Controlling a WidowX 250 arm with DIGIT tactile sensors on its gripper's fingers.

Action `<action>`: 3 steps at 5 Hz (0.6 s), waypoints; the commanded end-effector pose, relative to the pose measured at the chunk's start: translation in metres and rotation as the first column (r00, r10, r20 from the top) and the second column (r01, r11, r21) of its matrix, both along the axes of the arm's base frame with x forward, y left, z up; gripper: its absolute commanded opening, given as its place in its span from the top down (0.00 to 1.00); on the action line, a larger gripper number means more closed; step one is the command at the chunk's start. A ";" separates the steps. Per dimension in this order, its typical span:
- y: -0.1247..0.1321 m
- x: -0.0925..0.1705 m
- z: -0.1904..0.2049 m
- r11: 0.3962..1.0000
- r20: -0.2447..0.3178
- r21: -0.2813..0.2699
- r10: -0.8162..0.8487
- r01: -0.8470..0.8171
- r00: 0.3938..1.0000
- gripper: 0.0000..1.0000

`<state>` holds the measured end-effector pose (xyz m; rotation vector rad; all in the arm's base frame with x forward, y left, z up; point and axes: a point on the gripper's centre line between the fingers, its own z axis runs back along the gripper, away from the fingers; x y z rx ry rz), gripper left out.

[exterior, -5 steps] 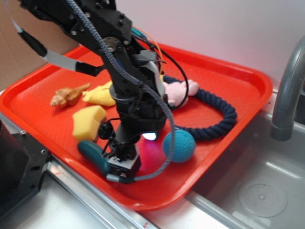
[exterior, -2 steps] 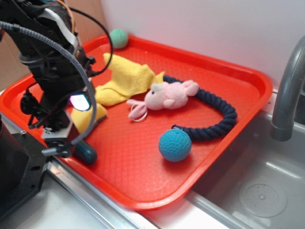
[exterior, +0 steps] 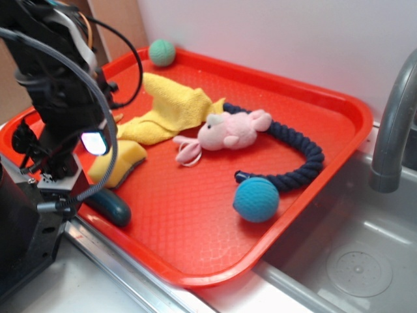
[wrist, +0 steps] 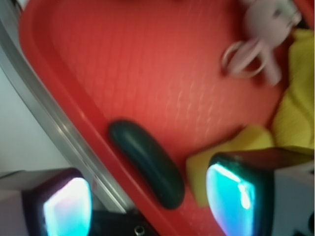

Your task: Grab the plastic pickle.

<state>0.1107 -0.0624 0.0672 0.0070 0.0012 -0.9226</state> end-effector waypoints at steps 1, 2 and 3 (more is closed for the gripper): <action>0.012 0.006 -0.021 0.990 -0.094 0.055 -0.124 0.129 0.988 0.00; 0.013 0.018 -0.039 0.987 -0.145 0.067 -0.135 0.146 0.980 0.00; 0.012 0.028 -0.047 0.985 -0.153 0.086 -0.134 0.148 0.979 0.00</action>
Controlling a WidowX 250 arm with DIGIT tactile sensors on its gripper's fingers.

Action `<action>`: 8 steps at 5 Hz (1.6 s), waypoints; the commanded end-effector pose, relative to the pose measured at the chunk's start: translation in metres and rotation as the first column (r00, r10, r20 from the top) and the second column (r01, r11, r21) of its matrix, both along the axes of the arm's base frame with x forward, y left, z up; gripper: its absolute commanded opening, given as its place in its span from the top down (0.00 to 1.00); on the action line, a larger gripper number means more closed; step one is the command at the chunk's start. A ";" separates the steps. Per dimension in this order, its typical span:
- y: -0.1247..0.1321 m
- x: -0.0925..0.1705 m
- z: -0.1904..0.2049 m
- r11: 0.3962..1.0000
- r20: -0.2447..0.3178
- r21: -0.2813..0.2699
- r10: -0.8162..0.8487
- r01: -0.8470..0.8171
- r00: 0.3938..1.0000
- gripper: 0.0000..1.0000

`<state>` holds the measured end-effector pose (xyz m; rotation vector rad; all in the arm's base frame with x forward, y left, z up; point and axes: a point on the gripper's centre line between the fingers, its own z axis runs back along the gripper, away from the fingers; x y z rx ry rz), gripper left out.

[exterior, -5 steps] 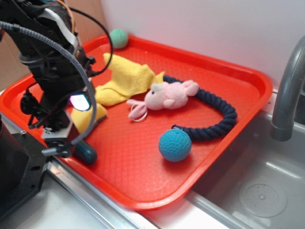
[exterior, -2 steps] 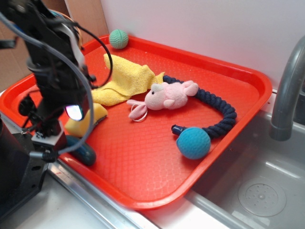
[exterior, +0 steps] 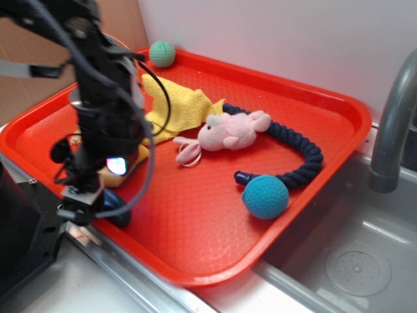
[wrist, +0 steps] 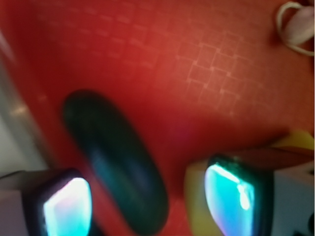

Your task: Grab the plastic pickle.

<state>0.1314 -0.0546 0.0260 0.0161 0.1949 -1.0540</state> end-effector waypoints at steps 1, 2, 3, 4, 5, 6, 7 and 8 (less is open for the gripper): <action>-0.005 0.016 -0.009 0.998 0.069 0.061 -0.032 0.028 0.997 0.00; -0.013 0.023 0.000 0.996 0.129 0.078 -0.044 0.034 0.991 0.00; -0.023 0.024 0.017 0.999 0.212 0.044 -0.041 0.032 0.976 0.00; -0.021 0.014 0.025 0.999 0.203 0.024 0.020 -0.026 0.979 0.00; -0.006 0.000 0.025 0.989 0.196 -0.041 0.145 -0.139 0.970 0.00; 0.005 -0.010 0.016 0.976 0.157 -0.062 0.215 -0.207 0.964 0.00; 0.011 -0.012 0.003 0.972 0.130 -0.066 0.234 -0.227 0.963 0.00; 0.014 -0.005 -0.002 0.969 0.110 -0.055 0.248 -0.243 0.963 0.00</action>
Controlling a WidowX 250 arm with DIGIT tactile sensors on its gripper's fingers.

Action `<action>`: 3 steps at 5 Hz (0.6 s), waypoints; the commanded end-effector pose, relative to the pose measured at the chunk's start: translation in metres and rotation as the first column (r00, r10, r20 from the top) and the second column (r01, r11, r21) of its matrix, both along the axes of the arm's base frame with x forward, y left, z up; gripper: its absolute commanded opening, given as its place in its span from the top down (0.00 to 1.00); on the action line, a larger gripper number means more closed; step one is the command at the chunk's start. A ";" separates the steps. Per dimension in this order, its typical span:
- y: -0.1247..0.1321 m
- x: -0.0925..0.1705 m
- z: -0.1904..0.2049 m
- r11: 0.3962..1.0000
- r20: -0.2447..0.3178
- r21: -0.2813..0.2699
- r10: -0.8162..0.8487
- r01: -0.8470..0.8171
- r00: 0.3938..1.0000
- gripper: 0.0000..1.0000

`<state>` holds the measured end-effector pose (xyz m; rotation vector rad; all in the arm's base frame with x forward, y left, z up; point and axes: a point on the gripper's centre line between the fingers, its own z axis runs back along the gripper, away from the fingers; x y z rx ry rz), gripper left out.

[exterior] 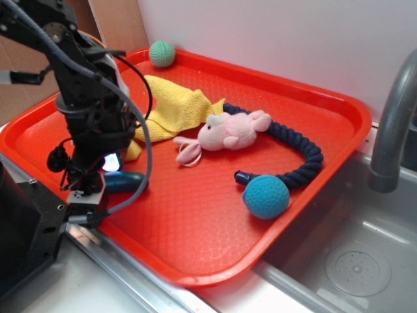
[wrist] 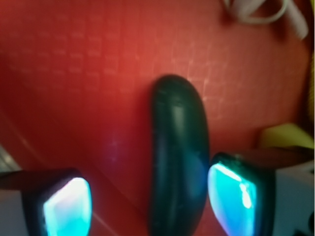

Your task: Grab the plastic pickle.

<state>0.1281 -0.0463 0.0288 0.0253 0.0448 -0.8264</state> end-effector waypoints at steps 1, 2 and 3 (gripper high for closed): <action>0.007 0.006 -0.007 0.999 -0.040 0.017 0.031 -0.030 0.999 0.00; 0.002 0.010 -0.011 0.998 -0.066 0.049 0.033 -0.029 0.997 0.00; -0.004 0.008 -0.011 0.999 -0.047 0.047 0.028 -0.026 0.998 1.00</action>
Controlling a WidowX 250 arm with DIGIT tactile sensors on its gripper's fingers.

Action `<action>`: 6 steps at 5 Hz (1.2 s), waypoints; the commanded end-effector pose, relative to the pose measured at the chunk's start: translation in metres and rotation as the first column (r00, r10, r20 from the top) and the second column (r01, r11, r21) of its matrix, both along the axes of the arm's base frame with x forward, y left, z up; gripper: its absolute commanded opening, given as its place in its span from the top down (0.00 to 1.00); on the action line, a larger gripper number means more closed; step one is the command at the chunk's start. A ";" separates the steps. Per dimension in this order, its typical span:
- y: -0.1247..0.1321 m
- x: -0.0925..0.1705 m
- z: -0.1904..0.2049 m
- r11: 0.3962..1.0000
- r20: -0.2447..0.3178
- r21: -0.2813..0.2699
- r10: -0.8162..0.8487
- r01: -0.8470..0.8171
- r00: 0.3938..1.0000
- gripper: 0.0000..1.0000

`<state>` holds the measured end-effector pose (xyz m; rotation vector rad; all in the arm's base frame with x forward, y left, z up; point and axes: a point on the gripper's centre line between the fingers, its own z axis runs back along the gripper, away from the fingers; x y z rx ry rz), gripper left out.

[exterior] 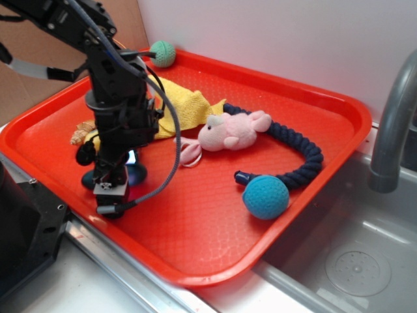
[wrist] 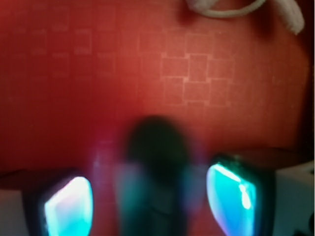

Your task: Grab the plastic pickle.

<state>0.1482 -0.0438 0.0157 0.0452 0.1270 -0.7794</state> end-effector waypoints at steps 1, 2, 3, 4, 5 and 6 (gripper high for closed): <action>-0.008 -0.012 0.003 1.000 0.014 -0.005 -0.018 0.018 1.000 1.00; -0.010 -0.010 0.019 0.999 0.080 -0.041 -0.010 0.013 0.997 1.00; -0.030 0.014 0.068 0.993 0.159 0.005 0.115 -0.117 0.981 1.00; -0.030 0.036 0.119 0.929 0.110 -0.080 0.369 -0.361 0.923 1.00; -0.006 0.037 0.169 0.805 0.050 -0.107 0.591 -0.584 0.805 1.00; 0.021 0.021 0.195 0.718 0.060 -0.139 0.694 -0.682 0.718 1.00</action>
